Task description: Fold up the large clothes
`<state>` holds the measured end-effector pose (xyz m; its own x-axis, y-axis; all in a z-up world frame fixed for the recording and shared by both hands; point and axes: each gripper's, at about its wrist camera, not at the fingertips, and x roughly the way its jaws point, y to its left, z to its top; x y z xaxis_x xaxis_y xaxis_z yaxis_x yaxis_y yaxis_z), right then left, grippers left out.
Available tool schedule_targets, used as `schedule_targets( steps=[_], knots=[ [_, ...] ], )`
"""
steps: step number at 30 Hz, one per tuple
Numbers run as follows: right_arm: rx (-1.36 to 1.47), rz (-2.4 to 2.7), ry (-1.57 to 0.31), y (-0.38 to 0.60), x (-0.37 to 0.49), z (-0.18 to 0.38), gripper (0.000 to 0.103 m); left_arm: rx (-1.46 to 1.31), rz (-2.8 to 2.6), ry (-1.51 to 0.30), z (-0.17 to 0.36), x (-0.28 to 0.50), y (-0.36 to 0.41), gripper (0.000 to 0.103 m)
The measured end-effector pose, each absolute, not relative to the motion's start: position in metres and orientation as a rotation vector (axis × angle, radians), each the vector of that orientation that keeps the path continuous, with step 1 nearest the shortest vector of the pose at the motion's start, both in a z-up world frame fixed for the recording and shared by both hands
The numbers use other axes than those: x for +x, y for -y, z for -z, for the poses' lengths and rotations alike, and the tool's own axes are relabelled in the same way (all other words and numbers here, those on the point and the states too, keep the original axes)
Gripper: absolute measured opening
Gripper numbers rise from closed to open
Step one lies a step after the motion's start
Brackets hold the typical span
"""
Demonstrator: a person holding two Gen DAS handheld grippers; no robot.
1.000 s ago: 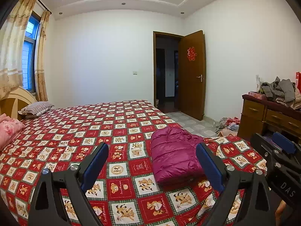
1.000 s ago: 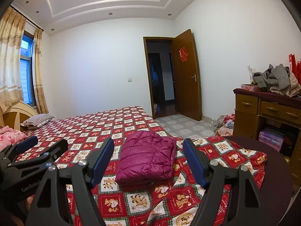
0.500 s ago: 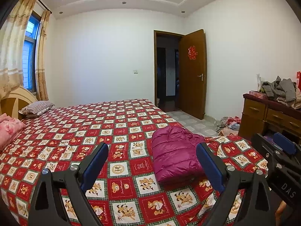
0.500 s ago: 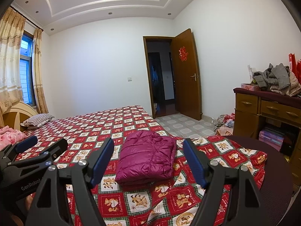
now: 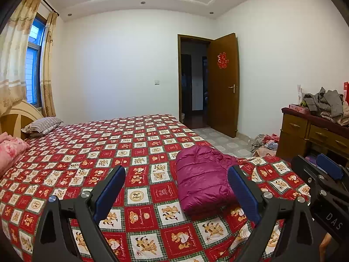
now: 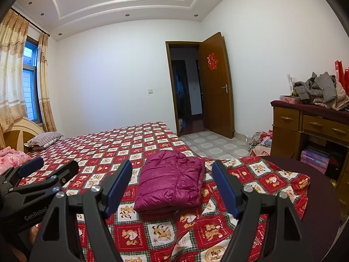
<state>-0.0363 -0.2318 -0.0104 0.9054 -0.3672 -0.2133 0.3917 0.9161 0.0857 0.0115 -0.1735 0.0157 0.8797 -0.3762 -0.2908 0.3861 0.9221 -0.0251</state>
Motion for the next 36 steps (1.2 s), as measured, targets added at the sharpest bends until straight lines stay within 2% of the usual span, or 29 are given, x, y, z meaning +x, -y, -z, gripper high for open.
schedule_targets(
  steps=[33, 36],
  knots=[
    [0.125, 0.406, -0.205, 0.238, -0.040, 0.014, 0.079, 0.080, 0.383, -0.314, -0.009, 0.023, 0.172, 0.096],
    [0.123, 0.415, -0.217, 0.239, -0.037, 0.015, 0.083, 0.078, 0.386, -0.328, -0.008, 0.026, 0.173, 0.096]
  ],
)
